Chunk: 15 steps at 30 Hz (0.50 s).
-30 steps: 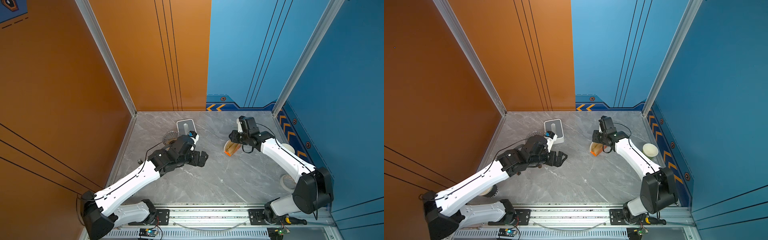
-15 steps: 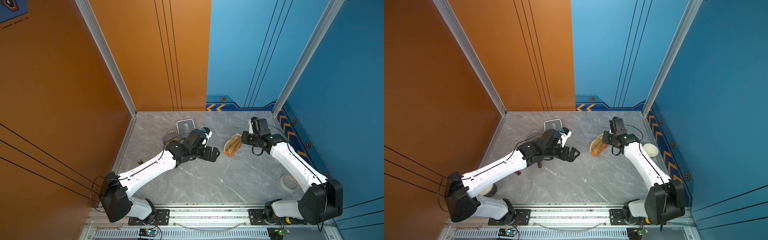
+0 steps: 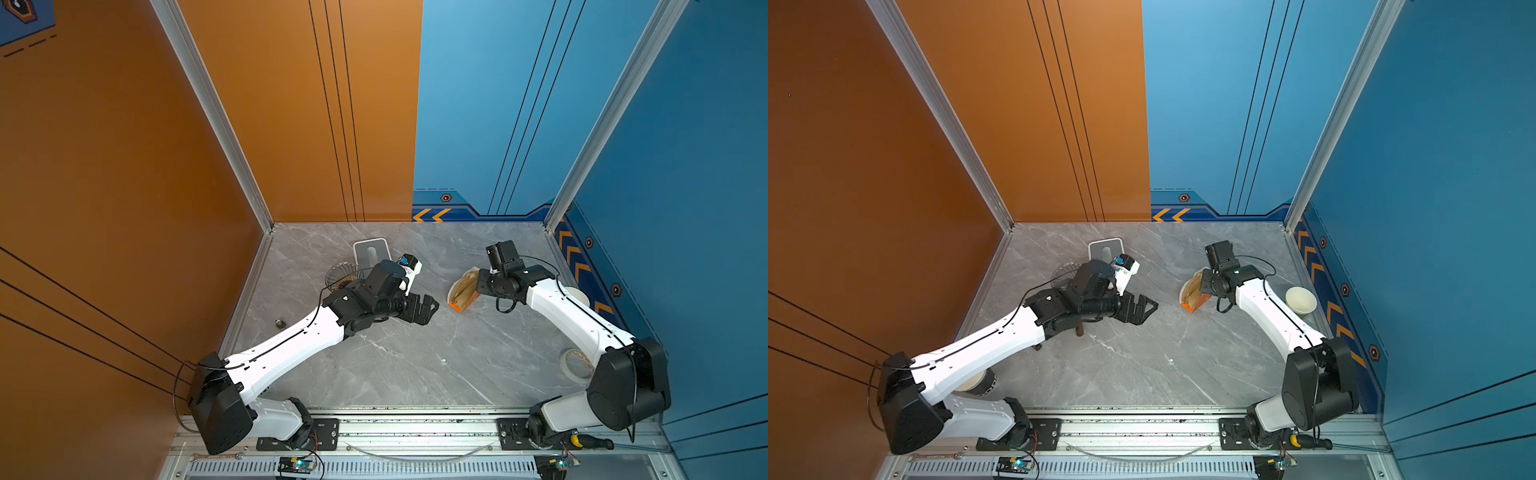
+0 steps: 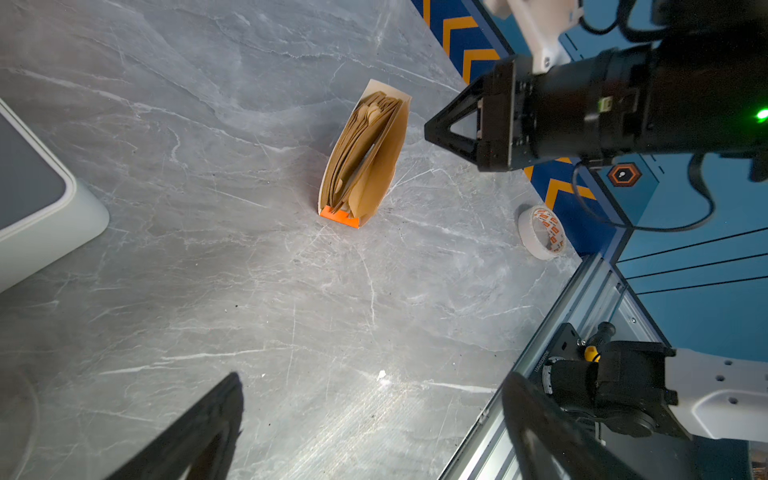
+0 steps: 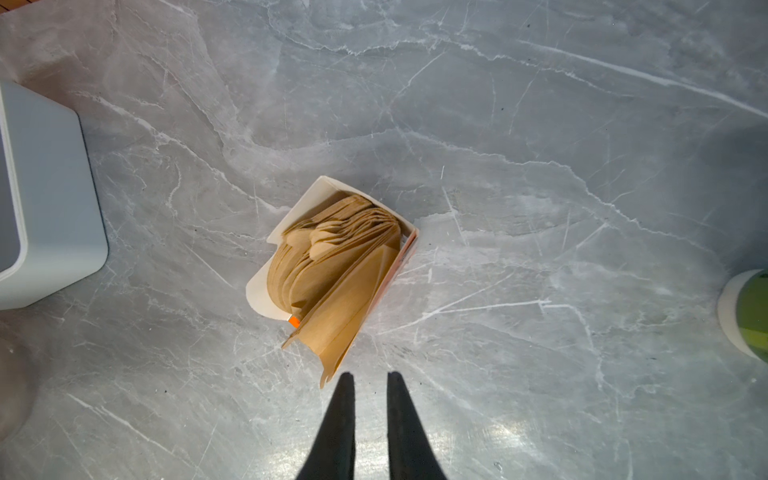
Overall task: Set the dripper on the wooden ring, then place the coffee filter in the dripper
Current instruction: 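Move the right gripper over the orange filter box while the left gripper swings inward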
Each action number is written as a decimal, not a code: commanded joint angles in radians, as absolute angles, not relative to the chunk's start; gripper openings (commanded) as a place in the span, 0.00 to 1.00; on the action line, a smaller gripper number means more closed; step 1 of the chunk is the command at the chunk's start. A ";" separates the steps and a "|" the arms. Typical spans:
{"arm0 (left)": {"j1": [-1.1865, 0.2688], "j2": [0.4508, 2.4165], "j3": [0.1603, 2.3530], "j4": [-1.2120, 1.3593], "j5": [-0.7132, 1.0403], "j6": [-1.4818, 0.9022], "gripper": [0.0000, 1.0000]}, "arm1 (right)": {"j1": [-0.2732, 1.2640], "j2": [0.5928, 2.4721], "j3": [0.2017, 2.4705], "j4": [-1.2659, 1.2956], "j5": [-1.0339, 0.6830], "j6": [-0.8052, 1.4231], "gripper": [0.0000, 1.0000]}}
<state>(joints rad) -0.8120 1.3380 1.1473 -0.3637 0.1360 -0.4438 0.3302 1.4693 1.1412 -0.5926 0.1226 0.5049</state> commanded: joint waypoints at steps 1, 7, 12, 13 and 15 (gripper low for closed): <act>-0.805 1.317 1.122 -0.348 0.154 -0.431 0.98 | 0.357 1.497 1.160 -0.583 0.209 0.580 0.13; -0.799 1.288 1.078 -0.333 0.152 -0.442 0.98 | 0.381 1.527 1.152 -0.530 0.241 0.647 0.11; -0.790 1.272 1.055 -0.322 0.155 -0.449 0.98 | 0.403 1.566 1.167 -0.519 0.264 0.673 0.11; -0.788 1.269 1.052 -0.322 0.156 -0.449 0.98 | 0.405 1.574 1.171 -0.517 0.267 0.677 0.11; -0.786 1.266 1.047 -0.322 0.156 -0.451 0.98 | 0.410 1.588 1.177 -0.515 0.272 0.685 0.11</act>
